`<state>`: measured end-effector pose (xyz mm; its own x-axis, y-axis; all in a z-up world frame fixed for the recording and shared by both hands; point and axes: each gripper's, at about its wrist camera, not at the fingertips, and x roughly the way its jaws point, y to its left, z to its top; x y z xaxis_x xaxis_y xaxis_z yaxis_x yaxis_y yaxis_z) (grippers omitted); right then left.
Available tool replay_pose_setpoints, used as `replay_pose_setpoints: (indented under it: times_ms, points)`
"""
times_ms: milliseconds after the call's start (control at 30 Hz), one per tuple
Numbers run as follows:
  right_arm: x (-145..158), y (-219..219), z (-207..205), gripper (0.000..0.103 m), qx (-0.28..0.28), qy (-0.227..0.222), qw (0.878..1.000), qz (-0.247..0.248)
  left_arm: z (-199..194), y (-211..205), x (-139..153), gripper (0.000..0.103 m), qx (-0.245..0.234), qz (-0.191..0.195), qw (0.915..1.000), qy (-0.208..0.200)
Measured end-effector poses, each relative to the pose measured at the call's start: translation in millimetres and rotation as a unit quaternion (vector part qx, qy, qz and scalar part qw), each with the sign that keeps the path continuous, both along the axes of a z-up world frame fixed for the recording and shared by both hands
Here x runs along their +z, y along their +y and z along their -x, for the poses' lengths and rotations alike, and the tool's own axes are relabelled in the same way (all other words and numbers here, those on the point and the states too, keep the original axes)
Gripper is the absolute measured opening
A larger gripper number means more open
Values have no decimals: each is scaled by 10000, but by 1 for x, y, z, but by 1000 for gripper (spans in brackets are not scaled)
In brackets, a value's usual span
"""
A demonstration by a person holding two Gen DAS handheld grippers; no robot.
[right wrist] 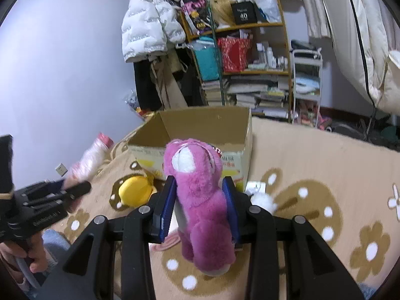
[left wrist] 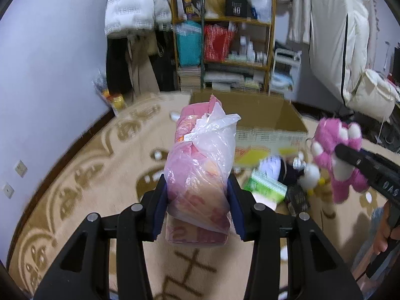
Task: Organize soft objects
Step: 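Lift the pink bear and pink bag and carry both over the cardboard box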
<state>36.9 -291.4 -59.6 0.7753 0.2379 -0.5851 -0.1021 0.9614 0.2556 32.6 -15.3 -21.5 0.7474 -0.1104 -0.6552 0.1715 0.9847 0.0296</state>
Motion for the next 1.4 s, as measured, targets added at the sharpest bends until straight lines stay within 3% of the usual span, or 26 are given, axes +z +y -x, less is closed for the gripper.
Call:
replay_pose_setpoints:
  times_ms: [267, 767, 1067, 1400]
  points:
    - [9, 7, -8, 39, -114, -352, 9987, 344, -3, -8, 26, 43, -54, -20, 9980, -635]
    - [26, 5, -42, 39, -313, -921, 9936, 571, -46, -18, 45, 43, 38, -50, 9947, -1027]
    - [31, -5, -74, 40, -322, -1076, 9912, 703, -85, -27, 35, 43, -71, -109, 9949, -1004]
    - [17, -12, -107, 40, -375, -872, 9941, 521, -113, -35, 6, 43, -188, -81, 9977, -641]
